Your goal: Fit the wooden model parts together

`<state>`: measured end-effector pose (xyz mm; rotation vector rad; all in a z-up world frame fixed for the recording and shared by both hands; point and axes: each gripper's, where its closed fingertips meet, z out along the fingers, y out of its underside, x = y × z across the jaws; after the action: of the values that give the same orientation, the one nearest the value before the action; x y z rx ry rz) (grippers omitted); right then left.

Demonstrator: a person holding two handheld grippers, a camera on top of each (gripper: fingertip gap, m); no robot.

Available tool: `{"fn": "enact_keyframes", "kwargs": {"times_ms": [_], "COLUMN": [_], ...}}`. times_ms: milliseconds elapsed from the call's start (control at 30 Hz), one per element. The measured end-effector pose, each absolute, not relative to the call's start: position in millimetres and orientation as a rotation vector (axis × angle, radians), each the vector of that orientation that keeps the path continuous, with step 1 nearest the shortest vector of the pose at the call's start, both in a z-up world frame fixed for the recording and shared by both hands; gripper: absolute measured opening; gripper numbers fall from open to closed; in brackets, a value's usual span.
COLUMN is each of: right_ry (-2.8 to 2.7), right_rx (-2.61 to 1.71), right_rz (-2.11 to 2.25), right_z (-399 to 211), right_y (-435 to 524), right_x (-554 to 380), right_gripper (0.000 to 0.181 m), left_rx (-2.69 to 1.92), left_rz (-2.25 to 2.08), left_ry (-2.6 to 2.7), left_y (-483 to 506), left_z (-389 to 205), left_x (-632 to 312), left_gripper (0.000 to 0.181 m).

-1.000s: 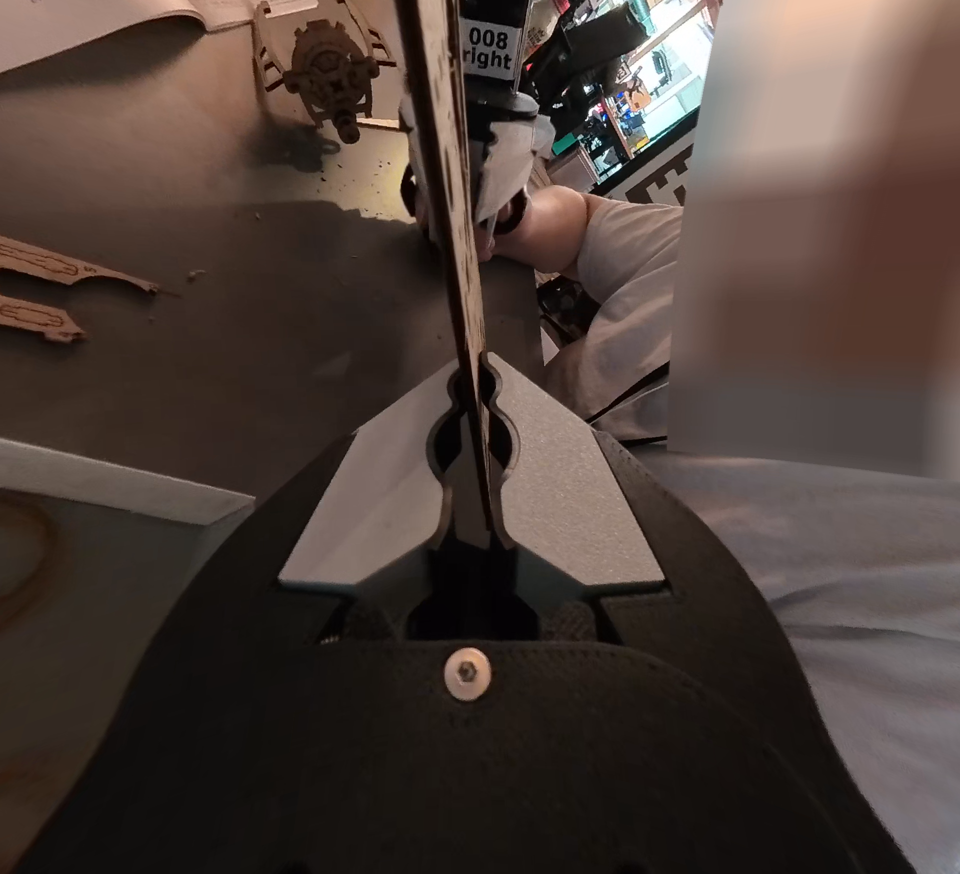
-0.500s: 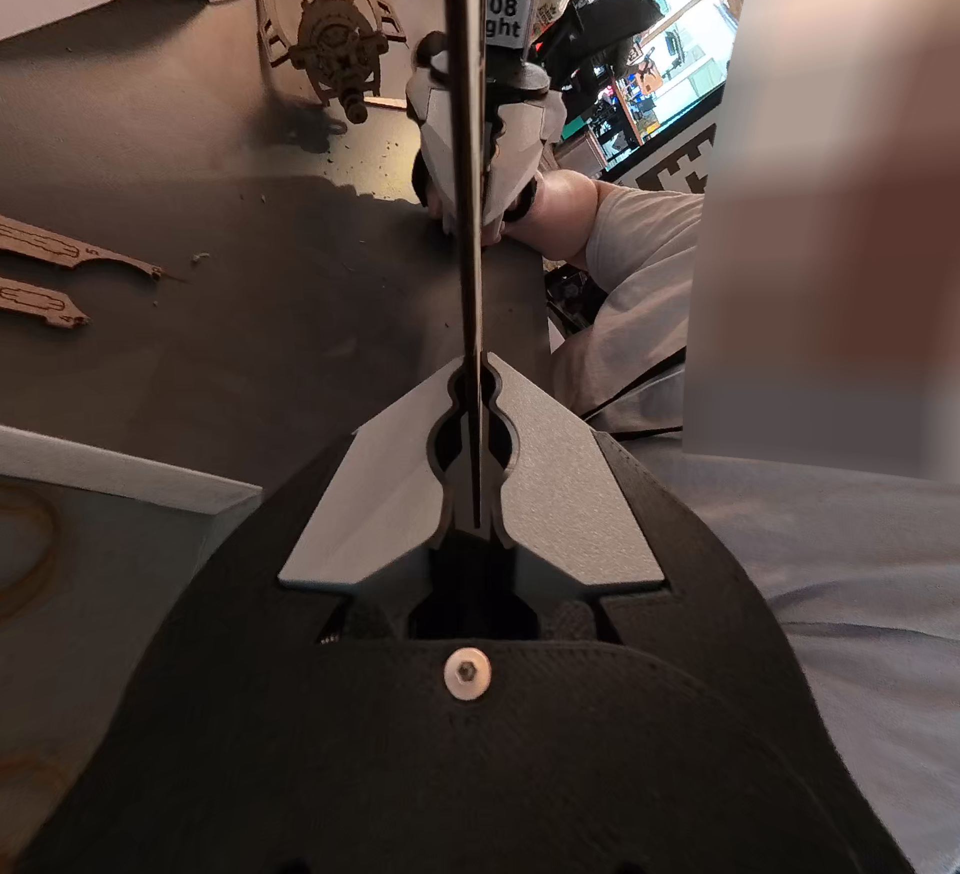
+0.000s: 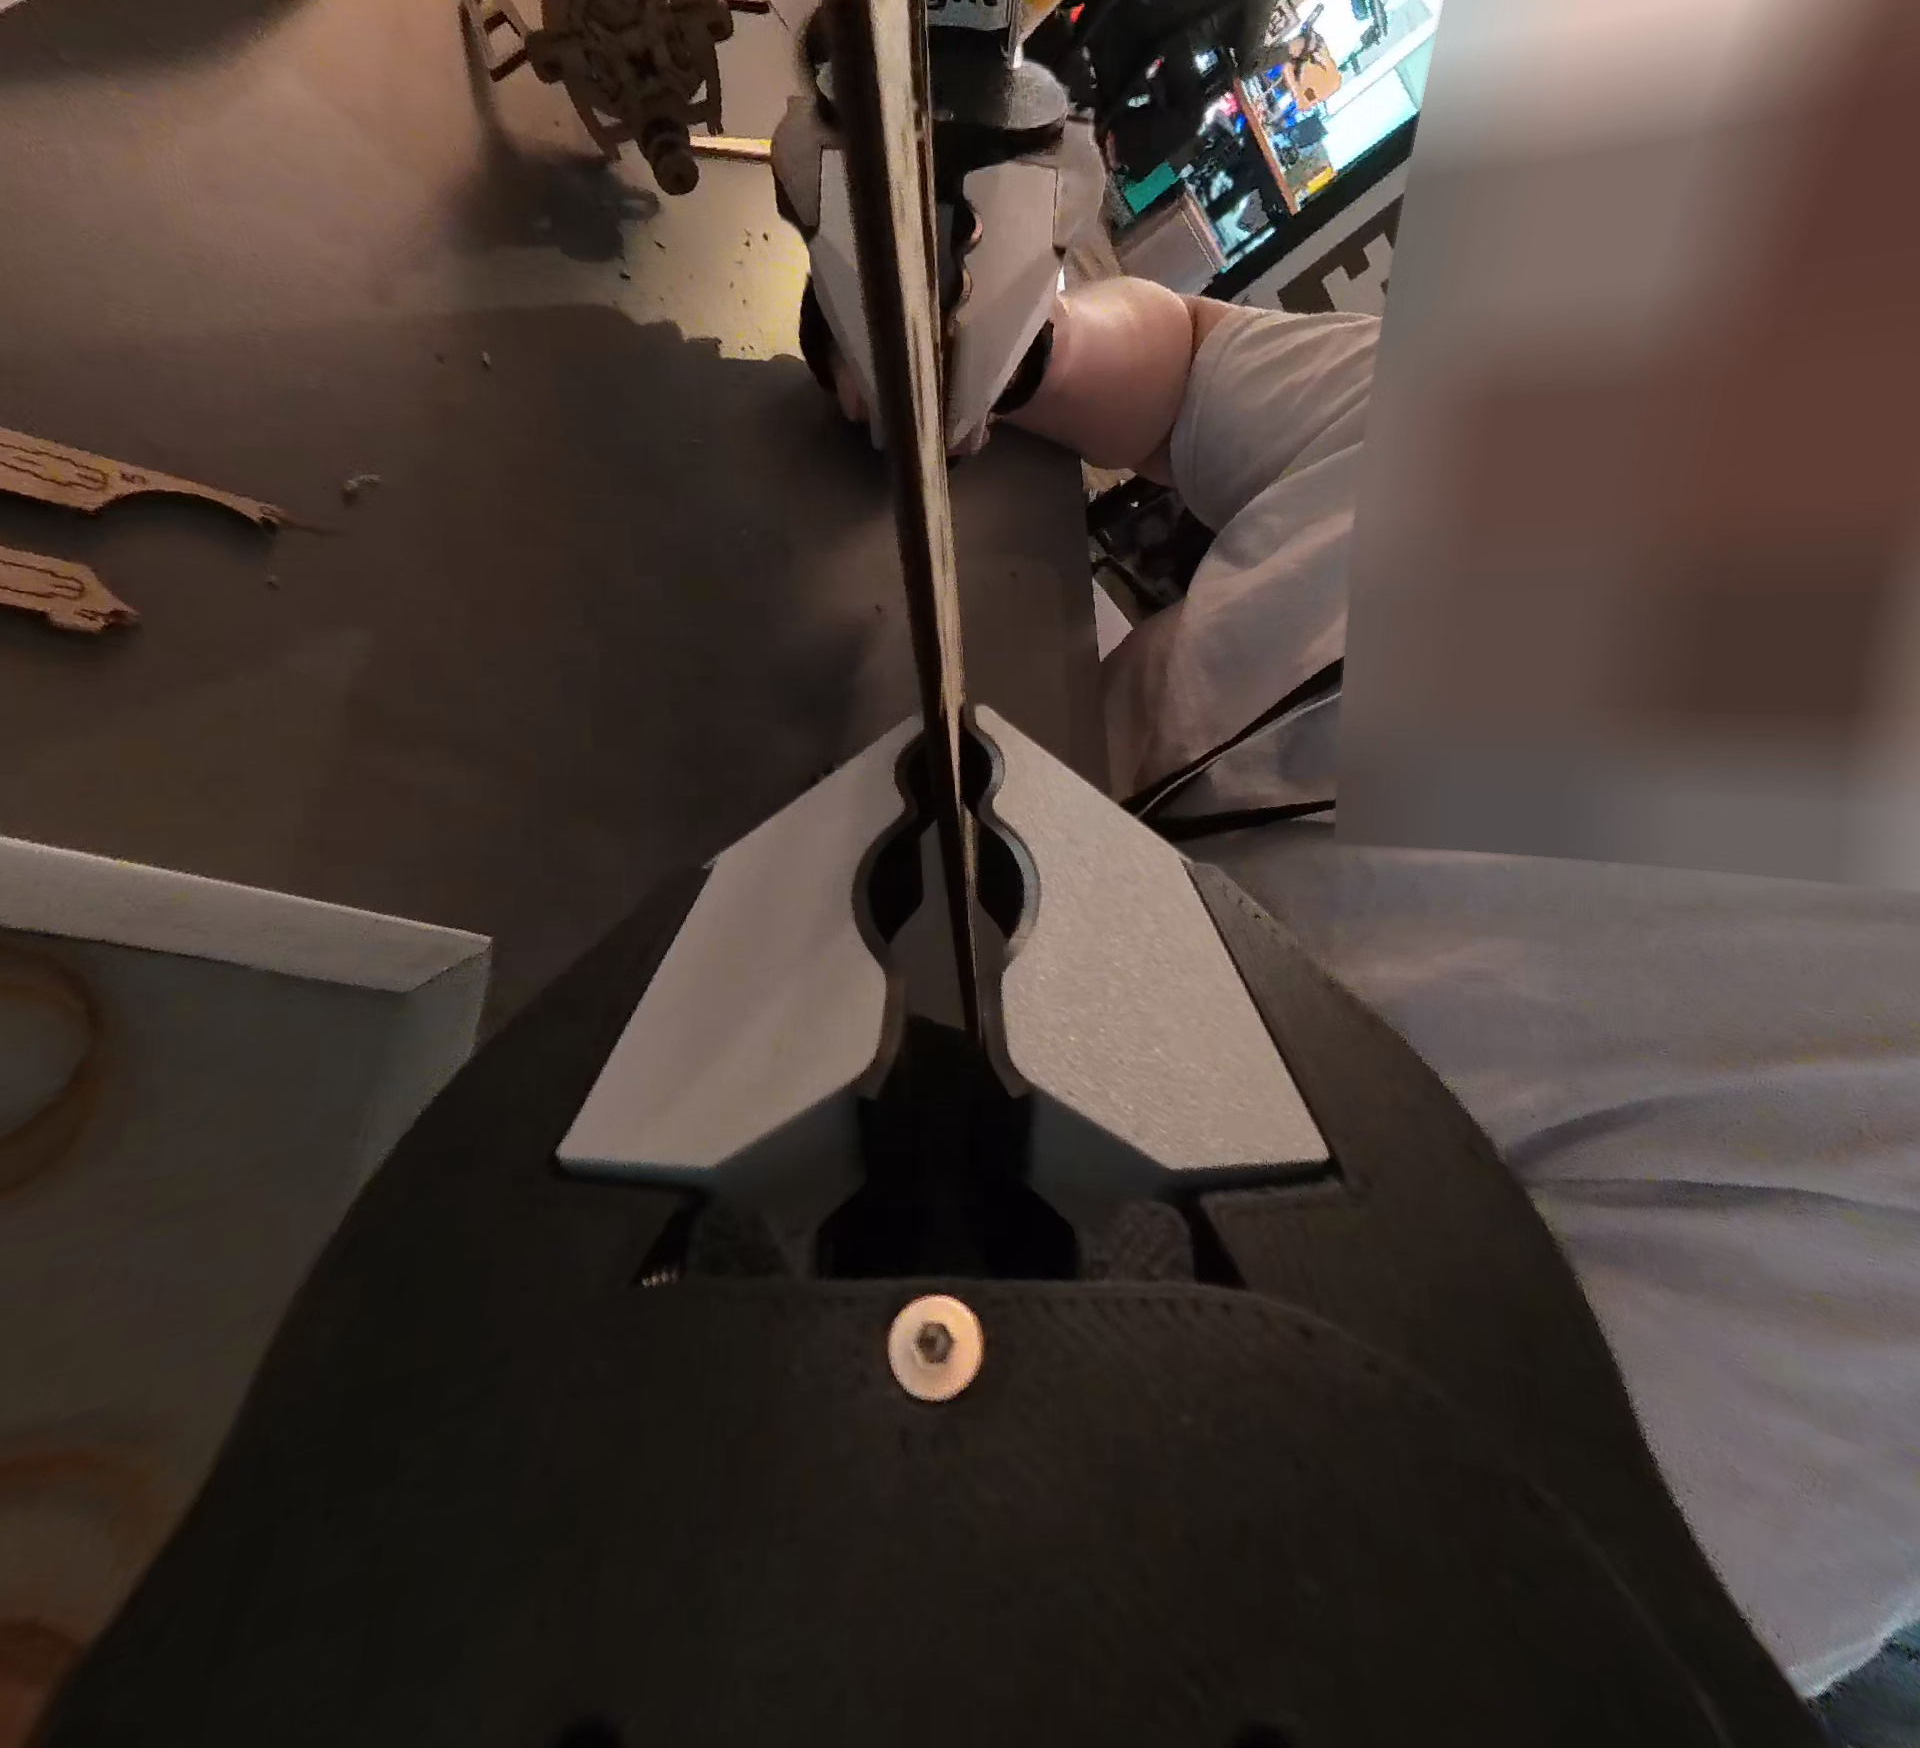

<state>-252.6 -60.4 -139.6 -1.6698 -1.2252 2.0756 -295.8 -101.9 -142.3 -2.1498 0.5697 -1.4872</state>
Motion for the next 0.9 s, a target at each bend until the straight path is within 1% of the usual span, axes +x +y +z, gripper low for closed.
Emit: {"fn": "enact_keyframes", "kwargs": {"times_ms": [300, 400, 800, 900], "right_ry": [-1.206, -1.184, -1.214, -1.205], "right_rx": [-1.693, -1.712, -1.762, -1.705], "right_rz": [2.073, 2.105, 2.006, 2.051], "right_z": [-140, -140, -151, -143], "right_y": [-54, -49, -47, -49], "right_x": [-247, -247, -250, -248], "right_gripper": [0.002, 0.002, 0.003, 0.003], "left_rx": [-2.101, -2.092, -2.135, -2.131], "left_rz": [-1.594, -1.593, -1.546, -1.544], "left_ry": [0.534, 0.532, 0.54, 0.529], "left_y": [-97, -95, -96, -94], "left_z": [-144, -143, -148, -147], "left_x": [-288, -285, -286, -286], "left_gripper": [0.002, 0.002, 0.002, 0.002]}}
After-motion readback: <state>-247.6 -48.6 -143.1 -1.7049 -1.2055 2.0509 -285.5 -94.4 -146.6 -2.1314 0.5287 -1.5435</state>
